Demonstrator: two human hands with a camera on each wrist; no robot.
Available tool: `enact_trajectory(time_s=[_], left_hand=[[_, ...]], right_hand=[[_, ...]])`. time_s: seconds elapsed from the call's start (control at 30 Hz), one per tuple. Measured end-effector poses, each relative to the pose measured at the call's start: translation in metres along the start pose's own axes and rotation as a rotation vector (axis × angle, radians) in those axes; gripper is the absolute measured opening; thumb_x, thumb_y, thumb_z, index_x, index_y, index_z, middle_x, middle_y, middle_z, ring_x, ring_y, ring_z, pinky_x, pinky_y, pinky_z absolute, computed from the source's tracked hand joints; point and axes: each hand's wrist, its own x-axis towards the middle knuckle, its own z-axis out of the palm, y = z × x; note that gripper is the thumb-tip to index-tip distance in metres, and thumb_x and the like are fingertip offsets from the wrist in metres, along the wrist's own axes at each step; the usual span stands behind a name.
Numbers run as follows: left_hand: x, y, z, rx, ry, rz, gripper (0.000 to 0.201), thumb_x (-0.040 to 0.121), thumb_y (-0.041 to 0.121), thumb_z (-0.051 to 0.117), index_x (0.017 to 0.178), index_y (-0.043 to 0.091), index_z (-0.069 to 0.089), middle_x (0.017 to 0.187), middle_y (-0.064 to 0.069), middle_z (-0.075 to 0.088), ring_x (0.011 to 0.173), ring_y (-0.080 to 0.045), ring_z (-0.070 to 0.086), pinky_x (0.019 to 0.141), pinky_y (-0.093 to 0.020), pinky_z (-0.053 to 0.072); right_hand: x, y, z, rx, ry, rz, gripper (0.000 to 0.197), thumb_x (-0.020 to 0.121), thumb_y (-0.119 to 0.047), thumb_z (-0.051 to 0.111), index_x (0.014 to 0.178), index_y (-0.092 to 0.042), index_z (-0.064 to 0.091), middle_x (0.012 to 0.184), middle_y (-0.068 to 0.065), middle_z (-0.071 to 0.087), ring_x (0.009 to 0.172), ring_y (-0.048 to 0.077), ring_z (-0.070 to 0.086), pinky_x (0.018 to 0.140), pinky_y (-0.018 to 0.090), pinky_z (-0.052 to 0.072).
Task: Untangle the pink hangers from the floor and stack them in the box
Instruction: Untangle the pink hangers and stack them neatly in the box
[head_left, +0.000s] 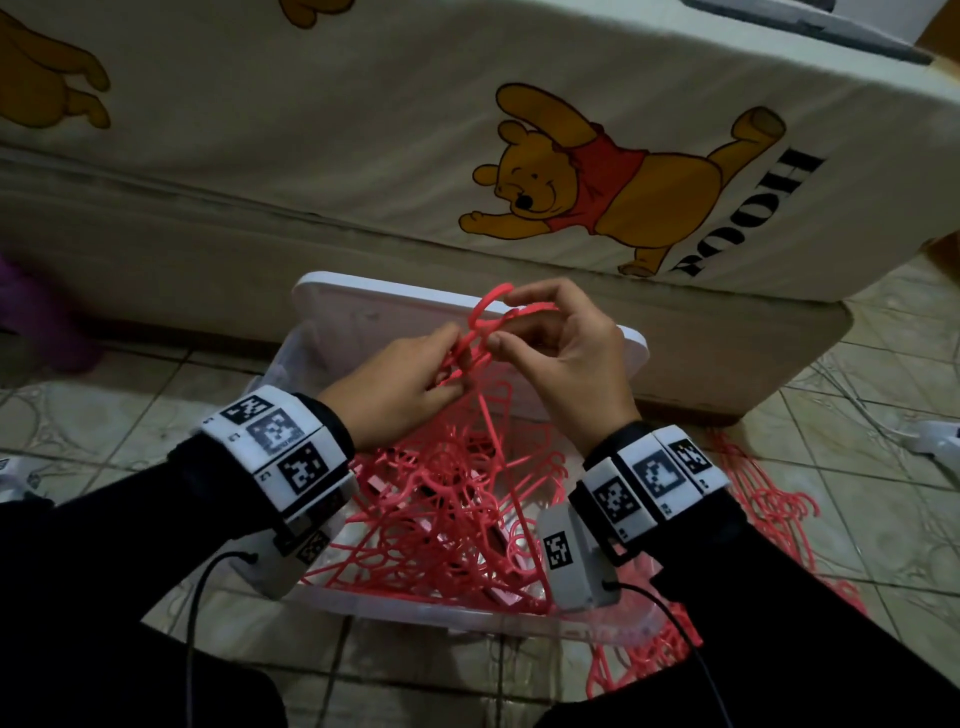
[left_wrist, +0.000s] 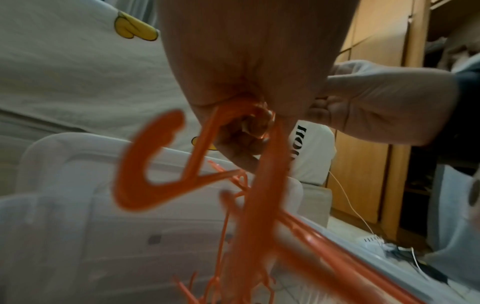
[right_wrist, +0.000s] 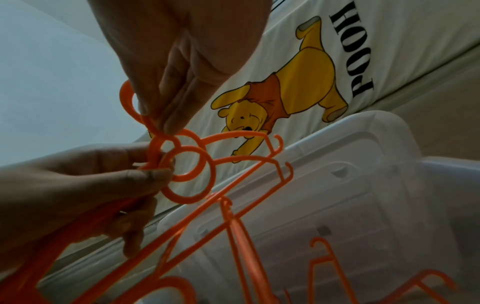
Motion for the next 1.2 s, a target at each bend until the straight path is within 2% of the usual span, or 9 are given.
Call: enact_trajectory(time_s=[0.1,0.2,0.3,0.37,0.6,0.73,0.87,1.07,1.2], left_hand=[[0.001,0.000,-0.004,-0.027,0.011,-0.012,0.025,0.093,0.020,0.056,0.114,0.007,0.050,0.097,-0.008,0.065,0.089,-0.022,0.061,0.081,-0.047,0.048],[0.000,-0.002,-0.009,-0.038,0.045,-0.003,0.019,0.093,0.023,0.058,0.106,0.011,0.052,0.090,-0.002,0.064,0.083,-0.017,0.059,0.078,-0.044,0.048],[0.000,-0.003,-0.012,-0.016,0.070,0.003,0.019,0.092,0.032,0.057,0.105,0.018,0.053,0.095,0.004,0.066,0.086,-0.013,0.061,0.076,-0.037,0.049],[0.000,-0.005,-0.013,0.041,0.090,-0.004,0.019,0.092,0.037,0.056,0.106,0.024,0.052,0.098,0.007,0.066,0.088,-0.012,0.062,0.074,-0.033,0.048],[0.000,-0.011,-0.015,0.237,0.166,-0.043,0.041,0.090,0.050,0.052,0.124,0.027,0.050,0.103,0.000,0.069,0.092,-0.021,0.064,0.070,-0.030,0.042],[0.000,-0.011,-0.015,0.317,0.257,-0.023,0.045,0.088,0.051,0.054,0.126,0.027,0.049,0.098,-0.003,0.069,0.089,-0.028,0.066,0.070,-0.038,0.051],[-0.002,-0.008,-0.015,0.362,0.364,0.004,0.048,0.085,0.047,0.061,0.127,0.026,0.051,0.093,-0.005,0.070,0.083,-0.032,0.066,0.060,-0.031,0.040],[-0.005,-0.003,-0.017,0.282,0.290,0.073,0.046,0.085,0.054,0.055,0.120,0.024,0.057,0.095,0.002,0.069,0.087,-0.024,0.065,0.069,-0.040,0.051],[-0.005,0.000,-0.020,0.215,0.290,0.093,0.047,0.083,0.058,0.052,0.115,0.023,0.061,0.092,0.006,0.068,0.084,-0.016,0.064,0.070,-0.037,0.050]], right_hand=[[0.002,0.009,-0.006,-0.107,0.027,0.040,0.019,0.081,-0.005,0.071,0.091,-0.015,0.057,0.085,0.006,0.067,0.077,0.022,0.068,0.070,0.037,0.057],[0.002,0.026,-0.015,-0.468,-0.193,0.259,0.010,0.087,-0.022,0.067,0.089,-0.020,0.057,0.085,-0.007,0.062,0.077,0.007,0.060,0.067,0.020,0.046],[-0.009,0.043,-0.009,-0.647,-0.479,0.463,0.025,0.088,-0.038,0.063,0.098,-0.015,0.062,0.094,-0.002,0.065,0.086,0.012,0.061,0.076,0.026,0.048],[-0.017,0.046,0.001,-0.580,-0.527,0.486,0.017,0.090,-0.034,0.061,0.085,-0.018,0.063,0.083,-0.001,0.068,0.074,0.011,0.062,0.073,0.029,0.050],[-0.021,0.046,0.000,-0.352,-0.439,0.581,0.027,0.092,-0.014,0.058,0.066,-0.015,0.062,0.067,0.006,0.070,0.042,0.012,0.059,0.040,0.021,0.045],[-0.022,0.044,-0.001,-0.236,-0.373,0.599,0.020,0.092,-0.011,0.059,0.072,-0.008,0.062,0.071,0.015,0.069,0.045,0.019,0.059,0.046,0.029,0.051],[-0.025,0.038,0.002,-0.143,-0.353,0.605,0.020,0.091,-0.010,0.059,0.072,-0.005,0.062,0.063,0.009,0.066,0.041,0.017,0.057,0.045,0.027,0.050],[-0.022,0.035,-0.002,-0.163,-0.317,0.585,0.013,0.094,-0.008,0.054,0.091,0.000,0.064,0.072,0.010,0.066,0.053,0.020,0.058,0.051,0.028,0.048],[-0.019,0.036,-0.004,-0.191,-0.309,0.559,0.011,0.094,-0.008,0.054,0.093,-0.003,0.064,0.075,0.011,0.067,0.053,0.018,0.060,0.051,0.028,0.050]])
